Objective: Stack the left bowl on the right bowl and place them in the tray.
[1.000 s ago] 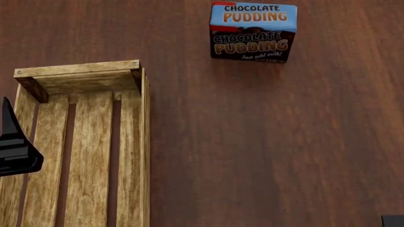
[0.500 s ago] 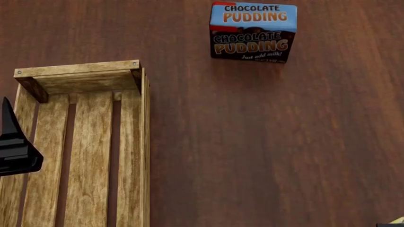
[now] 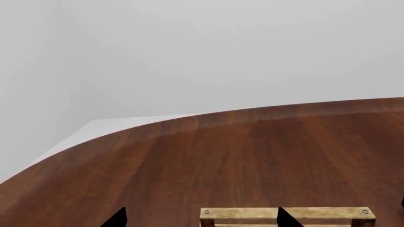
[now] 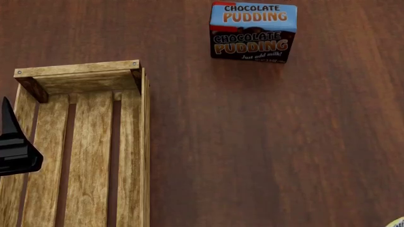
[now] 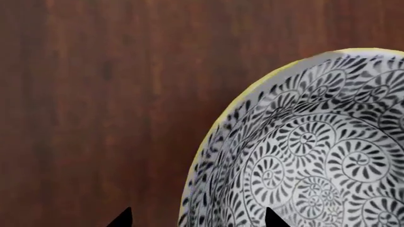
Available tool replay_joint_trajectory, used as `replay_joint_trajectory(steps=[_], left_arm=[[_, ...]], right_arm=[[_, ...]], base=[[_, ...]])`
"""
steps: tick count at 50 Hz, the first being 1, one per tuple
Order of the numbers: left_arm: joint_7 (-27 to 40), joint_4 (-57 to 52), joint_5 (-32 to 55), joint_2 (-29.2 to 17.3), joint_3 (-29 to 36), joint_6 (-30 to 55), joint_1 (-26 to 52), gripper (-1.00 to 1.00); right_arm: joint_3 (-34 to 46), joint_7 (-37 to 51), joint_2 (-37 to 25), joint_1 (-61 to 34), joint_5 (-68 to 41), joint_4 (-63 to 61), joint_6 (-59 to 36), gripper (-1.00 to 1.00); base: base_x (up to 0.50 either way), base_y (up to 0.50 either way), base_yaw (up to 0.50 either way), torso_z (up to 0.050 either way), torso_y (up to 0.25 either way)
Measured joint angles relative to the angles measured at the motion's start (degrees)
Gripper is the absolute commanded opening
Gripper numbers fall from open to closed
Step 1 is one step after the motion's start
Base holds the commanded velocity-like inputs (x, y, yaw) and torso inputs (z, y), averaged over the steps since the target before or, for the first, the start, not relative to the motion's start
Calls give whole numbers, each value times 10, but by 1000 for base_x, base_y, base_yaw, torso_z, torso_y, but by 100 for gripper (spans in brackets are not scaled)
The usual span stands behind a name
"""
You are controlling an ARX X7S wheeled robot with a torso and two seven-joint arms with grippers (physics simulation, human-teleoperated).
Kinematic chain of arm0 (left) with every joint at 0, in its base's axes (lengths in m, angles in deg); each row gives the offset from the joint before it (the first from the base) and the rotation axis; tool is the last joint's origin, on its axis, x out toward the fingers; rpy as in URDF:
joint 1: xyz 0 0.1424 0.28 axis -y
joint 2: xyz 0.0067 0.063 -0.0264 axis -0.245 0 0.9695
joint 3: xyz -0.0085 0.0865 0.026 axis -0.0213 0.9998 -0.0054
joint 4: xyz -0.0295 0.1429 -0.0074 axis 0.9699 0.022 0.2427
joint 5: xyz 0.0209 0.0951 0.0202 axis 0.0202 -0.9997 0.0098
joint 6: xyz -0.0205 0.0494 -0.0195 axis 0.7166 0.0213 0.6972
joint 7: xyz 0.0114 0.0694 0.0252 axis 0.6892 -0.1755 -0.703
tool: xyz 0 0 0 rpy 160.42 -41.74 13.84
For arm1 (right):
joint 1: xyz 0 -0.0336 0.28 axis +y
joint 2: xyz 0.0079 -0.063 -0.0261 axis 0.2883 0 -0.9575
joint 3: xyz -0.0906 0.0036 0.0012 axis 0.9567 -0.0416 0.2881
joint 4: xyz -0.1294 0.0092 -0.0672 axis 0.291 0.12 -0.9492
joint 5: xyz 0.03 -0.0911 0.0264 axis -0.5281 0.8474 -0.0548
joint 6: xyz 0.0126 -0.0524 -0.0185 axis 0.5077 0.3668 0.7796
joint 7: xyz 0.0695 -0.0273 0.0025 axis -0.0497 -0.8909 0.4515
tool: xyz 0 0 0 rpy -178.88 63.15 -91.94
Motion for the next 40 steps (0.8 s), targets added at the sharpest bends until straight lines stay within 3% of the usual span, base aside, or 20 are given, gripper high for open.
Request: replay_joint_trajectory(steps=[22,23,40], left_arm=[[2,2,-1,-1,3,-3,0,100],[2,3,-1,-1,3,-3,0,100],[2,5,-1,-2,5,-5,0,100]], right_arm=[[4,-14,19,22,-15,28,9,100],[4,-15,20,23,-18,30,8,-100],[10,14,21,-12,-48,33,-29,-100]], base=[[0,0,0,0,0],[0,0,0,0,0],[1,0,0,0,-1]])
